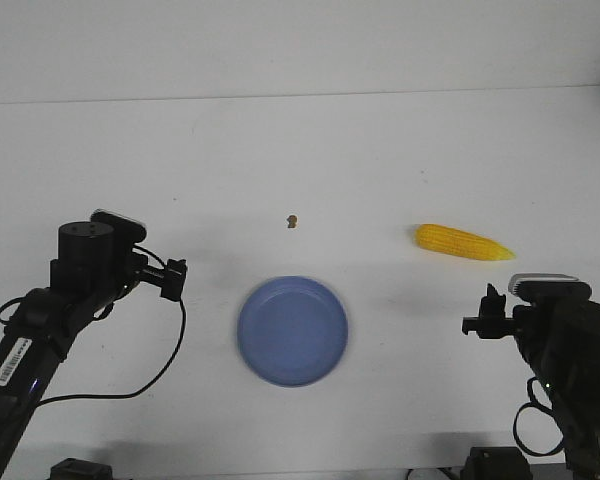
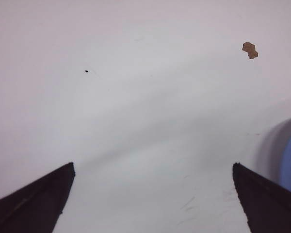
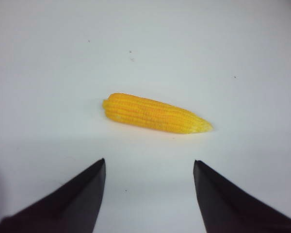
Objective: Place corn on plate with both arms
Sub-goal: 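Move the right gripper over the yellow corn cob and lower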
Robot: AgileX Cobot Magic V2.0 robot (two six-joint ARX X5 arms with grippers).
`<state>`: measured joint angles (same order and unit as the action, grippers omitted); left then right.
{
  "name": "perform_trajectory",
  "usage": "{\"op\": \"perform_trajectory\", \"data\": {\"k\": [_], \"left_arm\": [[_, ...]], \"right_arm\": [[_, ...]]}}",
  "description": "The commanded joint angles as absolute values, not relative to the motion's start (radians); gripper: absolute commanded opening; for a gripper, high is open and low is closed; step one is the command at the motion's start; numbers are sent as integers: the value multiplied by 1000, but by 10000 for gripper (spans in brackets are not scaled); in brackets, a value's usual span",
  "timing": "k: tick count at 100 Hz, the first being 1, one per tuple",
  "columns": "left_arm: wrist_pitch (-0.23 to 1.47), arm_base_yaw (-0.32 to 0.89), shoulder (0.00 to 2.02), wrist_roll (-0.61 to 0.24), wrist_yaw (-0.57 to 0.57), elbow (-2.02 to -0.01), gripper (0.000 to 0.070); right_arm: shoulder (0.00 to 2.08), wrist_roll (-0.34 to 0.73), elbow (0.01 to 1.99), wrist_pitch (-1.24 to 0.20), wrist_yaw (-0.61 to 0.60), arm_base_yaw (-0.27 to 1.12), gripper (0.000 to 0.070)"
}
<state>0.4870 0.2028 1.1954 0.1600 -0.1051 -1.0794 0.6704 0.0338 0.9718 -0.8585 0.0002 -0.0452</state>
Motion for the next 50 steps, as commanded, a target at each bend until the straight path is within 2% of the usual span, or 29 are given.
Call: {"op": "perform_trajectory", "data": {"k": [1,19,34,50], "left_arm": [[484,202,1208,165,-104,-1089,672],[474,202,1208,157,-104,-1089,672],[470,202,1208,142,-105,-1089,672],[469,202,1208,129,-105,-1089,672]], "right_arm": [[694,-25,989,-846,0,-44,387],[820,-135,991,-813,0,-36,387],[1010,-237,1029,-818,5,6,387],[1226,-316,1105,-800,83,49,387]]}}
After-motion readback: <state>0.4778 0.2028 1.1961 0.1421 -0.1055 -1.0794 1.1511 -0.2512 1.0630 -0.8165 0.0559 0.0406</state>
